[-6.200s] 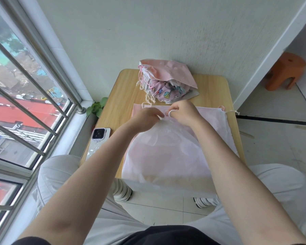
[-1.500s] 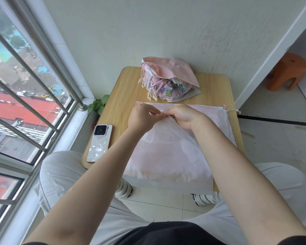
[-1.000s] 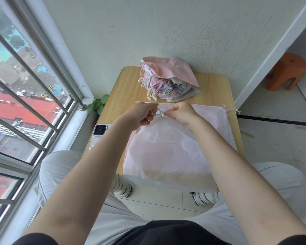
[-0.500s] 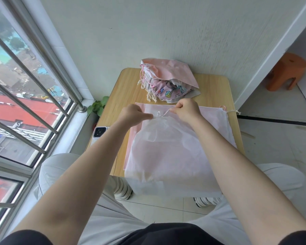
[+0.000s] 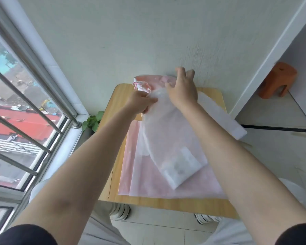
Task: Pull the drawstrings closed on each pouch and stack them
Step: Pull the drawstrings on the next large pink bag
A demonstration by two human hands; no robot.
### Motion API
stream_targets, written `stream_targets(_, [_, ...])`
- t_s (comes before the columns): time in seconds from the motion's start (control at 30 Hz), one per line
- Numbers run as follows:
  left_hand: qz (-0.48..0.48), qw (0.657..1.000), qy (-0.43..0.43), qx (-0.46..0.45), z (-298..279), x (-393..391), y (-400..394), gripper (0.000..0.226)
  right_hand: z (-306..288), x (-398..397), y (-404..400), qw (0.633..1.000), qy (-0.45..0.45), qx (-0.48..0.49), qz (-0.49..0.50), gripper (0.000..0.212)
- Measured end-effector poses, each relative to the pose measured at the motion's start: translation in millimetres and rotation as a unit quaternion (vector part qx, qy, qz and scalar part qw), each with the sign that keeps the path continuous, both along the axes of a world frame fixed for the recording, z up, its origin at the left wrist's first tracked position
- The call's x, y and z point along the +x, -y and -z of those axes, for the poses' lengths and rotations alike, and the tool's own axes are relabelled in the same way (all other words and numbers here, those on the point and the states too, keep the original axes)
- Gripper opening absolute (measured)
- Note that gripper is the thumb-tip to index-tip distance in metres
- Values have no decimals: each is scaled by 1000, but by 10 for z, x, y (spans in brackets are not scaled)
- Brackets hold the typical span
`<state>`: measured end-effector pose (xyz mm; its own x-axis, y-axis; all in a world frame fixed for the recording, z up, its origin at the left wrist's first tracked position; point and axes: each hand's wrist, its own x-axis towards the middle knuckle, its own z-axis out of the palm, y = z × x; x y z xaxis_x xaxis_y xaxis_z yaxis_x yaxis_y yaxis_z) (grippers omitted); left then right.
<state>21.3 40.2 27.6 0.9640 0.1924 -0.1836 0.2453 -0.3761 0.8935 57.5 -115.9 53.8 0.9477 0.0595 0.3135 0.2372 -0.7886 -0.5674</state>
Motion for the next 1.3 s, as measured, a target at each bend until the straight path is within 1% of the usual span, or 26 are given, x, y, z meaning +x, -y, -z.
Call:
stream_targets(0.03, [-66, 995, 17, -73, -42, 112, -53, 33, -60, 64, 2, 999, 28, -10, 14, 36])
stream_targets(0.1, [-176, 961, 39, -210, -83, 308, -165, 22, -112, 177, 12, 997, 64, -27, 25, 32])
stream_targets(0.13, [-212, 942, 46, -257, -91, 402, -207, 19, -101, 255, 22, 997, 67, -36, 25, 30])
stream_targets(0.2, [-255, 918, 45, -300, -44, 569, -260, 17, 8, 438, 37, 998, 38, -57, 9, 30])
stream_targets(0.3, [-287, 904, 6, -317, 125, 797, -341, 16, 256, 757, -8, 994, -26, -105, -24, 41])
stream_targets(0.4, [-301, 899, -34, -317, 325, 916, -444, 15, 446, 965, -56, 984, -95, -144, -41, 52])
stream_targets(0.57, [-297, 902, -70, -306, 603, 1079, -596, 26, 805, 1277, -125, 961, -211, -171, -58, 65])
stream_targets(0.6, [-300, 901, -71, -305, 649, 1086, -626, 27, 867, 1295, -147, 957, -223, -176, -59, 64])
stream_targets(0.67, [-299, 898, -68, -314, 676, 1083, -634, 31, 916, 1287, -157, 959, -214, -177, -53, 61])
stream_targets(0.77, [-297, 896, -62, -325, 612, 1000, -552, 41, 888, 1200, -151, 976, -167, -137, -27, 53])
stream_targets(0.83, [-312, 892, -72, -319, 544, 910, -496, 52, 832, 1088, -125, 991, -100, -92, 19, 42])
stream_targets(0.87, [-323, 892, -85, -306, 514, 840, -473, 53, 798, 1006, -86, 994, -68, -72, 50, 35])
stream_targets(0.9, [-331, 891, -104, -291, 494, 773, -451, 47, 784, 941, -39, 994, -55, -57, 80, 32])
stream_targets(0.93, [-330, 895, -123, -274, 483, 682, -413, 36, 780, 870, 29, 992, -69, -52, 98, 32])
stream_targets(1.0, [-296, 914, -168, -220, 505, 476, -289, 16, 856, 695, 205, 982, -150, -74, 86, 32])
stream_targets(1.03, [-265, 926, -188, -193, 528, 359, -203, 14, 915, 574, 302, 973, -200, -102, 62, 31])
stream_targets(1.07, [-231, 936, -204, -171, 556, 268, -127, 16, 983, 467, 377, 959, -243, -138, 35, 29])
stream_targets(1.1, [-197, 945, -216, -148, 579, 174, -43, 18, 1055, 345, 450, 947, -272, -172, 11, 28])
stream_targets(1.17, [-139, 959, -224, -101, 604, 13, 104, 17, 1180, 150, 543, 934, -282, -217, -11, 28])
stream_targets(1.3, [-89, 975, -204, -19, 658, -169, 299, 15, 1283, -49, 635, 945, -259, -201, -14, 32])
